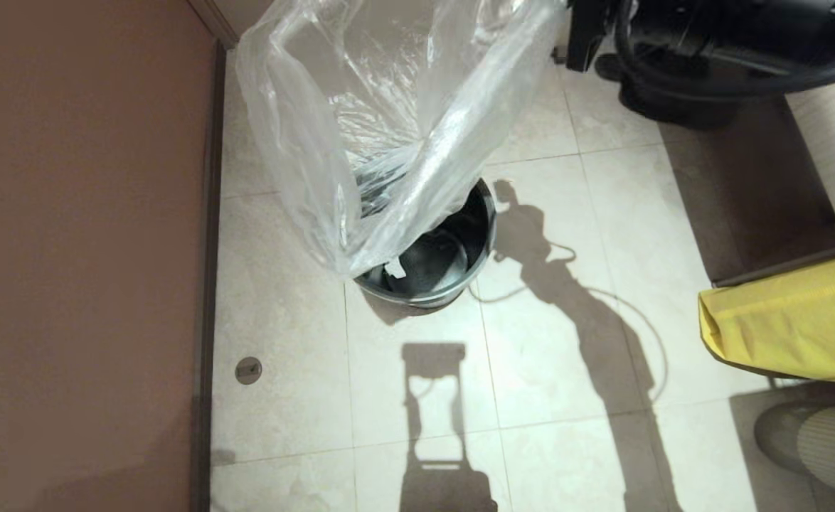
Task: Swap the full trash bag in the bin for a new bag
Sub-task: Put the new garbage bag on the trash can
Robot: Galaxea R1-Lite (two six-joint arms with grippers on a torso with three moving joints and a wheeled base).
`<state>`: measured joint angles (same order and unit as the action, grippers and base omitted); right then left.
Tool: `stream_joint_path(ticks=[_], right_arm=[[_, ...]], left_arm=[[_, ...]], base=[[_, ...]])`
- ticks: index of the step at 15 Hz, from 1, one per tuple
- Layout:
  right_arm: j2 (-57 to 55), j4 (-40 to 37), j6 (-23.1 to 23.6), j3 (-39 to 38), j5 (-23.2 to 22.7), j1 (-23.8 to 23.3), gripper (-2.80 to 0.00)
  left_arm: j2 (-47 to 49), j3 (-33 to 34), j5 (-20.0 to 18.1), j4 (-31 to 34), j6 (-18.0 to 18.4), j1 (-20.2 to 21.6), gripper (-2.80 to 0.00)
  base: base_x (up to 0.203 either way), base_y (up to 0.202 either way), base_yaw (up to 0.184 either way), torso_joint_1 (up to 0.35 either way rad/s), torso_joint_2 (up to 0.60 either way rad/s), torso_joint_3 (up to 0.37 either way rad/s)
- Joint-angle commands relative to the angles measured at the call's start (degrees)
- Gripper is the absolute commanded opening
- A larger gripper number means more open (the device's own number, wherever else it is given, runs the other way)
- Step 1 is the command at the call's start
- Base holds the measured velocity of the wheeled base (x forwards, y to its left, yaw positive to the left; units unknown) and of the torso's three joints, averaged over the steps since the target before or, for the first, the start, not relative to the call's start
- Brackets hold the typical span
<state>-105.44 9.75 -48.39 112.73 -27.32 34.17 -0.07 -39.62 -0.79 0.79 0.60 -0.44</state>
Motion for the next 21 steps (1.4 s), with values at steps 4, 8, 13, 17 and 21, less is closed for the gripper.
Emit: stream_joint_path(ticks=[4, 8, 13, 17, 21], right_arm=[[-12.07, 6.26, -3.47, -0.05, -5.32, -0.75, -2.80], [-14.51, 7.84, -1.33, -0.21, -5.38, -1.84, -2.80], [-14.57, 7.77, -1.06, -0.44, -5.64, -2.36, -2.80], [-15.16, 7.82, -1.01, -2.45, -5.64, -2.72, -2.80], [-16.20, 7.84, -1.01, -4.32, -5.47, -3.28, -2.80]], left_arm=[[0.07, 0.82, 0.00, 0.09, 0.02, 0.00, -2.80], [0.07, 33.13, 0.00, 0.09, 0.02, 0.00, -2.80], [0.07, 39.44, 0.00, 0.09, 0.02, 0.00, -2.80], [0.07, 39.44, 0.00, 0.09, 0.02, 0.00, -2.80], [0.07, 39.44, 0.00, 0.09, 0.02, 0.00, -2.80]], base=[[0.000, 0.000, 0.000, 0.000, 0.00, 0.000], [0.000, 0.000, 0.000, 0.000, 0.00, 0.000], [0.000, 0.000, 0.000, 0.000, 0.00, 0.000], [0.000, 0.000, 0.000, 0.000, 0.00, 0.000], [0.000, 0.000, 0.000, 0.000, 0.00, 0.000]])
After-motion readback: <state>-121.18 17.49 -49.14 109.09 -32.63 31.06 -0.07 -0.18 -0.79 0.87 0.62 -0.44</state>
